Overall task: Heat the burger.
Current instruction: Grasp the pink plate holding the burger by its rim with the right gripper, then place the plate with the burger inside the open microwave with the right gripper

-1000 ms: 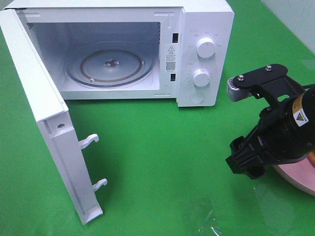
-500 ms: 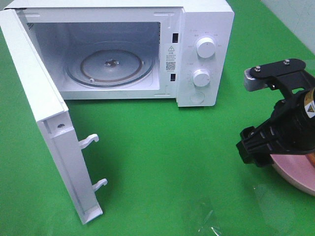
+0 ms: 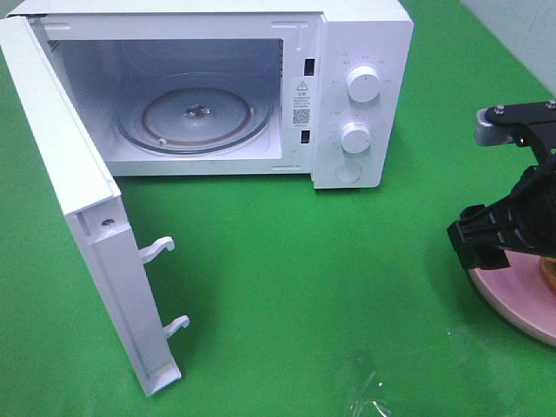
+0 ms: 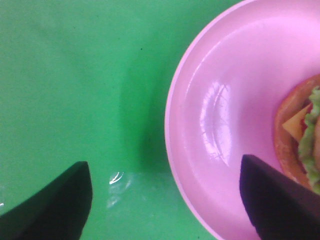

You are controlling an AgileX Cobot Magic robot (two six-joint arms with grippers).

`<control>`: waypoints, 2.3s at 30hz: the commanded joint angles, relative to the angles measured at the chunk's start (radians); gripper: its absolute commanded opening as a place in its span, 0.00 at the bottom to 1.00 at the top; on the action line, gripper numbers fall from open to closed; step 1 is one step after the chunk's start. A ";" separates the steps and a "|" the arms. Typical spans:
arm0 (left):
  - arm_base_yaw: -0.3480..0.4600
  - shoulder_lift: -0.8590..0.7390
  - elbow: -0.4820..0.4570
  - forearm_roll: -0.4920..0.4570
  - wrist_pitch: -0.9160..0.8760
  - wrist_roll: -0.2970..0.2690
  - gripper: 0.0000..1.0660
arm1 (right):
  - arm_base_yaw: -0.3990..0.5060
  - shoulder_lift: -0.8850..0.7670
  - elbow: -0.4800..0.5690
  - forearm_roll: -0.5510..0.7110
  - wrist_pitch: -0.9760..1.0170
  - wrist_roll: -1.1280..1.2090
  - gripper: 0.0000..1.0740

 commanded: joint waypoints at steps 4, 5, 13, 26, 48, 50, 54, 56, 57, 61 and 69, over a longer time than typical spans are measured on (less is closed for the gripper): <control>-0.001 -0.004 0.001 0.002 -0.012 -0.004 0.92 | -0.007 0.138 -0.003 0.007 -0.064 0.003 0.71; -0.001 -0.004 0.001 0.002 -0.012 -0.004 0.92 | -0.007 0.138 -0.003 0.007 -0.064 0.003 0.71; -0.001 -0.004 0.001 0.002 -0.012 -0.004 0.92 | -0.013 0.251 -0.003 0.001 -0.135 0.003 0.71; -0.001 -0.004 0.001 0.002 -0.012 -0.004 0.92 | -0.077 0.360 -0.087 -0.049 -0.155 0.004 0.71; -0.001 -0.004 0.001 0.002 -0.012 -0.004 0.92 | -0.077 0.440 -0.141 -0.051 -0.058 -0.022 0.46; -0.001 -0.004 0.001 0.002 -0.012 -0.004 0.92 | -0.077 0.440 -0.141 -0.052 -0.055 -0.021 0.22; -0.001 -0.004 0.001 0.002 -0.012 -0.004 0.92 | -0.077 0.440 -0.141 -0.054 -0.058 -0.021 0.03; -0.001 -0.004 0.001 0.002 -0.012 -0.004 0.92 | -0.077 0.440 -0.141 -0.054 -0.059 -0.027 0.00; -0.001 -0.004 0.001 0.002 -0.012 -0.004 0.92 | -0.077 0.440 -0.141 -0.054 -0.059 -0.027 0.00; -0.001 -0.004 0.001 0.002 -0.012 -0.004 0.92 | -0.077 0.440 -0.141 -0.054 -0.058 -0.045 0.00; -0.001 -0.004 0.001 0.002 -0.012 -0.004 0.92 | -0.074 0.438 -0.142 -0.077 -0.008 -0.039 0.00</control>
